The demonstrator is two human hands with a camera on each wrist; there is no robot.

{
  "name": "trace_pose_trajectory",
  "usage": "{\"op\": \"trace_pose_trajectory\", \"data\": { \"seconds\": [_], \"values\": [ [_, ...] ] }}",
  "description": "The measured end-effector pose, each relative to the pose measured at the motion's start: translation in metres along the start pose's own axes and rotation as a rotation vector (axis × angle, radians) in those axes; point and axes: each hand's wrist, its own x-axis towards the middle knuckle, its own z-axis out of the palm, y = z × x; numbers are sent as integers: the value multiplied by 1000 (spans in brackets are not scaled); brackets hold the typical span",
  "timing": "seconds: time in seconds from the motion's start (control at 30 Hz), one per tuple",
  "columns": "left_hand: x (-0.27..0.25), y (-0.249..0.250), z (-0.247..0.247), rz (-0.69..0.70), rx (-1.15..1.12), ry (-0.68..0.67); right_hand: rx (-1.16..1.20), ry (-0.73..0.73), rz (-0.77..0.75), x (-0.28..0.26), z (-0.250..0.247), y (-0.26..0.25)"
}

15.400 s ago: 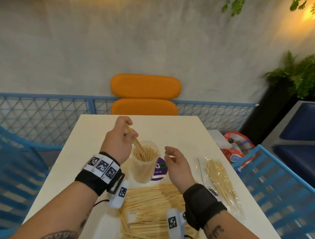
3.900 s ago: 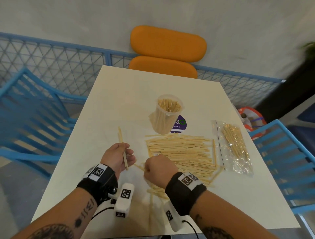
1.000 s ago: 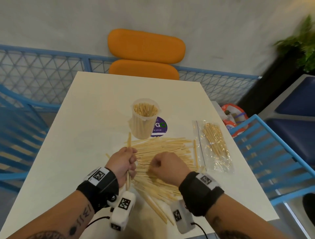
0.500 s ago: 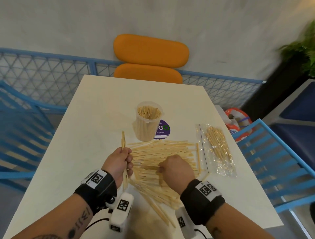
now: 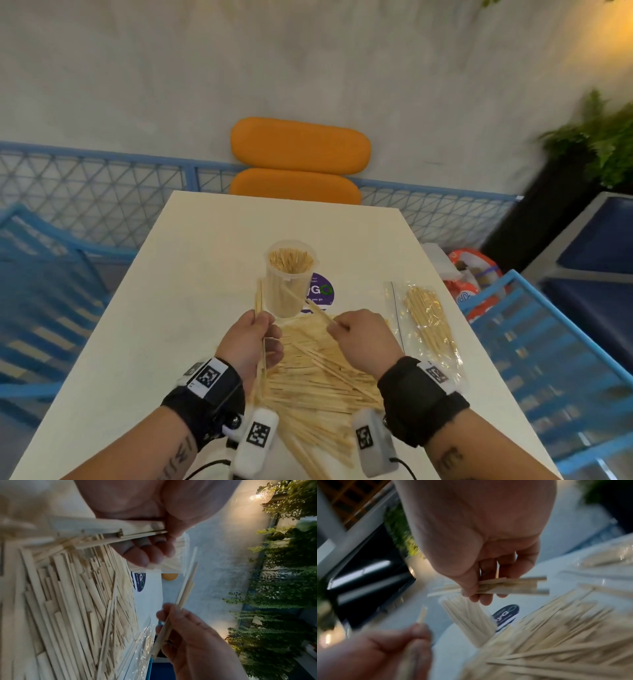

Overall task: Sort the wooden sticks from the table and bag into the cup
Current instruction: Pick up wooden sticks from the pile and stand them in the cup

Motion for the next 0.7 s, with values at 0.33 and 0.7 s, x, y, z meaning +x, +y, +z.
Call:
{"op": "trace_pose_trajectory", "data": {
  "seconds": [0.33, 0.7],
  "values": [
    [-7, 8, 32, 10, 31, -144, 391, -87, -90, -2, 5, -45],
    [-3, 26, 30, 33, -11, -121, 283, -48, -197, -5, -5, -42]
  ]
}}
